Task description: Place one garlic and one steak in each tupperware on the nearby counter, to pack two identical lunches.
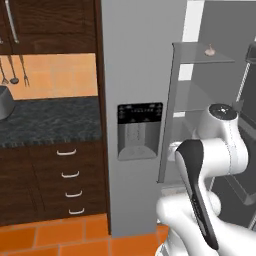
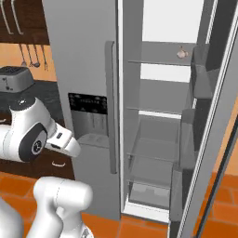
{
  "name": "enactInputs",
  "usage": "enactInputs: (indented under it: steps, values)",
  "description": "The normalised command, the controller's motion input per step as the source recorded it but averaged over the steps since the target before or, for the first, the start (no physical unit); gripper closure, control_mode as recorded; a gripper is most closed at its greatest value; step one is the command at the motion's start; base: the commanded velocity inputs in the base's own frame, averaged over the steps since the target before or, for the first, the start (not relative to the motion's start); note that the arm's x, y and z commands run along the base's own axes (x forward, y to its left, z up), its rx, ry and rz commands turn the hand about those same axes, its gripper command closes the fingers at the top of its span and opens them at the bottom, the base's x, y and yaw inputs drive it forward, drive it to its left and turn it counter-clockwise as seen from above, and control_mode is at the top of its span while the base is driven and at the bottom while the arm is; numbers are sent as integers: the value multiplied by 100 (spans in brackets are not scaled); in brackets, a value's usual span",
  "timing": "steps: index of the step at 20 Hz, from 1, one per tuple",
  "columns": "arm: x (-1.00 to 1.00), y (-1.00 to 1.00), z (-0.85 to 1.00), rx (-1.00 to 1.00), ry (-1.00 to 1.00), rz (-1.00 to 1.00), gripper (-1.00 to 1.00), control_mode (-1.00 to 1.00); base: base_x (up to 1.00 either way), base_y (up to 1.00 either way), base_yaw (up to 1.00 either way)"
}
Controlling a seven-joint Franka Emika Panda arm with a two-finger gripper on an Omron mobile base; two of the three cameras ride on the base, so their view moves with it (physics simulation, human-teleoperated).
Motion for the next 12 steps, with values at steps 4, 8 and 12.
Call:
enactInputs:
  steps: [4,8,12]
  values:
    - [0,0,0,0,0,0,-100,100,24,-21,-1]
    - [0,0,0,0,0,0,-100,100,2,-63,-14]
    - [0,0,0,0,0,0,-100,100,2,-61,-22]
